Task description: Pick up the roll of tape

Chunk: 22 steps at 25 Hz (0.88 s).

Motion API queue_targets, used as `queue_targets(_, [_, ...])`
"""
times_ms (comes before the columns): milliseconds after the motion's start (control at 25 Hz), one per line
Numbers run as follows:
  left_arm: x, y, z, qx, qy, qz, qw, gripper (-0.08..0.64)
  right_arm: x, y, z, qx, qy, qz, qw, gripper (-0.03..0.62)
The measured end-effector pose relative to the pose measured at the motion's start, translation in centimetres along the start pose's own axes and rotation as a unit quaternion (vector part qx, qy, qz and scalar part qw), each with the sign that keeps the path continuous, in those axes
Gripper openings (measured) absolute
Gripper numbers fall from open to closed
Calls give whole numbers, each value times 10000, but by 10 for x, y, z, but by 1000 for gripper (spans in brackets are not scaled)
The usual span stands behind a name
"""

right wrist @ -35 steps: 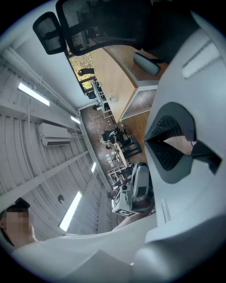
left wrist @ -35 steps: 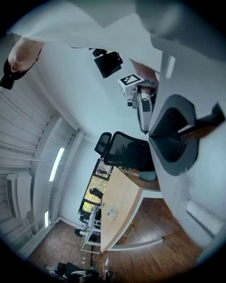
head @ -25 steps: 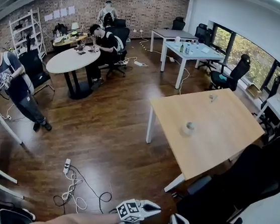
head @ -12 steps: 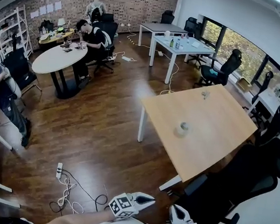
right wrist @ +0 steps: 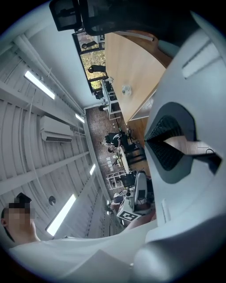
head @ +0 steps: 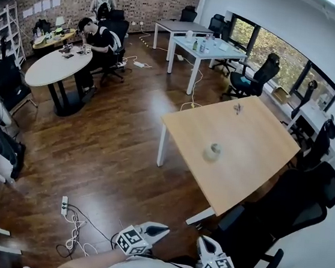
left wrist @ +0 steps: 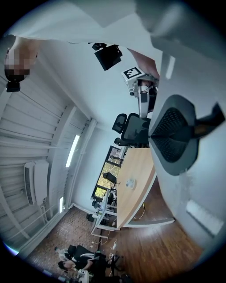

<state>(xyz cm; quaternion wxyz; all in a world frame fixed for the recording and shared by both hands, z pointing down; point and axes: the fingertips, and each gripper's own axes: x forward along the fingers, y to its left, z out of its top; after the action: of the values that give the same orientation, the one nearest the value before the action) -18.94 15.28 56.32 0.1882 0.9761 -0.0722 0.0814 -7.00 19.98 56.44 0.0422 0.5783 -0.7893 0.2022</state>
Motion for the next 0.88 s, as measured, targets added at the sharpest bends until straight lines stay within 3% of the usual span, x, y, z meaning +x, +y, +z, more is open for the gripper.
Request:
queue_targets(560, [12, 37, -14, -252, 295, 436, 9983, 5, 65, 8, -4, -254, 391, 839, 9954, 8])
queue_targets(880, [61, 79, 20, -106, 378, 685, 9969, 6, 108, -43, 33, -233, 342, 1190, 9920, 8])
